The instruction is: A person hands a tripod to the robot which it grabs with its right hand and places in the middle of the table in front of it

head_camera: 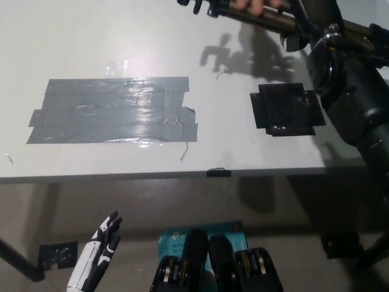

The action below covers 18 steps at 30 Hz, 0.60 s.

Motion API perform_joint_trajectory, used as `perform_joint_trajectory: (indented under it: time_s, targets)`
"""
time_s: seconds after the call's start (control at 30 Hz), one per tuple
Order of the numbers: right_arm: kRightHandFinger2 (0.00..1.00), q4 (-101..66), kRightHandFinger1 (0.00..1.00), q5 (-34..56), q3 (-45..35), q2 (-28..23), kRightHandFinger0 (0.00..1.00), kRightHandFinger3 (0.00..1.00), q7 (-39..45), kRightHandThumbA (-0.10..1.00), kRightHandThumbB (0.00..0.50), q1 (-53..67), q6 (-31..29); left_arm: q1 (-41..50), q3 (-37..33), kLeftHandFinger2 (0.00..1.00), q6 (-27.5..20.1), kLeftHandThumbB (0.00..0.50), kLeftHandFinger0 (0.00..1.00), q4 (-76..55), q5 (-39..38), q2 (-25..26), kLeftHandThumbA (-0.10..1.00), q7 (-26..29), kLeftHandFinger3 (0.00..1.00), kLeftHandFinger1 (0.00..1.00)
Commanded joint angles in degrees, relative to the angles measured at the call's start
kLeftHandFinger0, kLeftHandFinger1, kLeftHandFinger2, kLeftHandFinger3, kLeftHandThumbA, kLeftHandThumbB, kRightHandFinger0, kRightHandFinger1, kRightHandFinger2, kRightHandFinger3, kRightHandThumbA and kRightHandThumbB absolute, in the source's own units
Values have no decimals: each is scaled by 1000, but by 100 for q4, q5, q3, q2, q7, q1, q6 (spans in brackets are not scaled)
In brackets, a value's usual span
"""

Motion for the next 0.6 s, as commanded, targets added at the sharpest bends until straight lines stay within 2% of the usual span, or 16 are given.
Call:
perform_joint_trajectory:
  time_s: [0.0,0.03,0.1,0.17,0.2,0.27,0.3,0.33,0.37,0.4,0.43,0.57]
  targets:
    - [1000,-456,591,26,-49,-202,90,333,-377,-100,270,-323,-366,-28,-36,1000,-96,310,1000,-181,45,64,949,-58,1000,1000]
    - [1000,-472,583,49,-60,-203,80,364,-358,-100,271,-290,-390,-25,-42,1000,-90,310,1000,-191,63,67,949,-56,1000,1000]
    - [996,-500,622,73,-70,-184,139,478,-280,-100,262,-242,-341,-15,-49,1000,-68,315,1000,-217,52,66,942,-75,1000,1000]
    - [1000,-470,699,-38,69,-200,182,571,-210,-100,225,-195,-386,-58,-50,1000,-74,309,1000,-219,62,79,939,-76,1000,1000]
    - [1000,-475,735,-77,117,-189,202,664,-138,-100,222,-167,-327,-61,-50,1000,-64,308,1000,-228,75,77,940,-68,1000,1000]
    - [1000,-484,761,-12,125,-181,225,728,-82,-100,247,-116,-386,-73,-49,1000,-63,305,1000,-230,75,78,939,-66,1000,1000]
    - [1000,-472,778,70,124,-181,235,839,-93,-100,243,-19,-564,-88,-52,1000,-93,291,1000,-214,65,79,929,-73,1000,1000]
    - [1000,-375,784,50,178,-174,249,900,-200,-100,239,67,-679,-100,-62,1000,-133,286,1000,-193,68,70,920,-69,1000,1000]
    - [1000,-382,751,44,209,-158,237,864,-76,-100,239,124,-600,-108,-66,1000,-156,282,1000,-165,71,72,916,-70,1000,1000]
    - [1000,-424,684,68,211,-147,217,763,52,-100,238,183,-527,-114,-72,1000,-149,281,1000,-170,74,74,915,-77,1000,1000]
    - [948,-413,641,96,214,-134,196,705,41,-100,245,249,-575,-121,-72,1000,-146,287,1000,-171,58,77,912,-90,1000,1000]
    - [935,-453,592,94,318,-111,129,700,187,-100,236,559,-571,-135,-67,1000,-135,283,1000,-177,79,71,915,-81,1000,1000]
